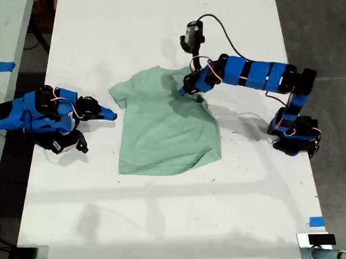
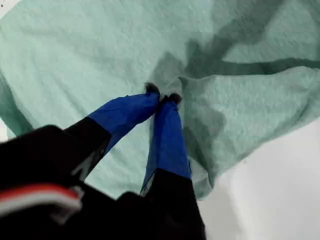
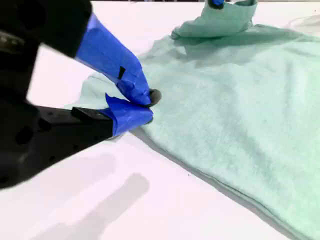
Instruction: Fold t shirt
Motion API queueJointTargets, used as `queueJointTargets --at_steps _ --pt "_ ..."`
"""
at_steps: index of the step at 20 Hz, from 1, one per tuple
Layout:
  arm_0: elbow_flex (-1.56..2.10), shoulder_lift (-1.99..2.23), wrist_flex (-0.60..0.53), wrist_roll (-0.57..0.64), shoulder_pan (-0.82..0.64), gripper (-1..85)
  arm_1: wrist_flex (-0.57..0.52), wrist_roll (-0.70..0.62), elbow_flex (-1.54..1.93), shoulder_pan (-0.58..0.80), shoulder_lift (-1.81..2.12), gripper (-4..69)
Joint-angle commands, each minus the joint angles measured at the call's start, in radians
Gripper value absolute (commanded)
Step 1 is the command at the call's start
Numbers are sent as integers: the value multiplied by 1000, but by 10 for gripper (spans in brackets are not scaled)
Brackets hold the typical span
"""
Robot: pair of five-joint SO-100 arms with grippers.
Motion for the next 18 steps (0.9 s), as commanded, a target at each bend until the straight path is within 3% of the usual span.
queueJointTargets --at_steps 1,4,5,7,9,11,15,17,18 --pt "8 8 -14 -5 0 -2 34 15 -308 -57 -196 15" --pt "8 8 -14 -5 12 -2 14 34 -399 -83 -351 15" --pt "8 8 -14 -5 14 -2 8 43 -397 -87 -370 58" --pt "8 8 -14 -5 14 -2 15 38 -397 -97 -365 316" --pt "8 8 -14 -5 11 -2 54 40 -396 -95 -287 360" --pt "8 8 -14 -5 9 -2 141 43 -393 -64 -152 353" --pt "8 8 -14 -5 3 -2 574 201 -261 117 229 311" --pt "8 8 -14 -5 -8 -1 641 270 11 124 560 284" --pt "8 8 -14 -5 -32 52 643 318 181 107 756 272"
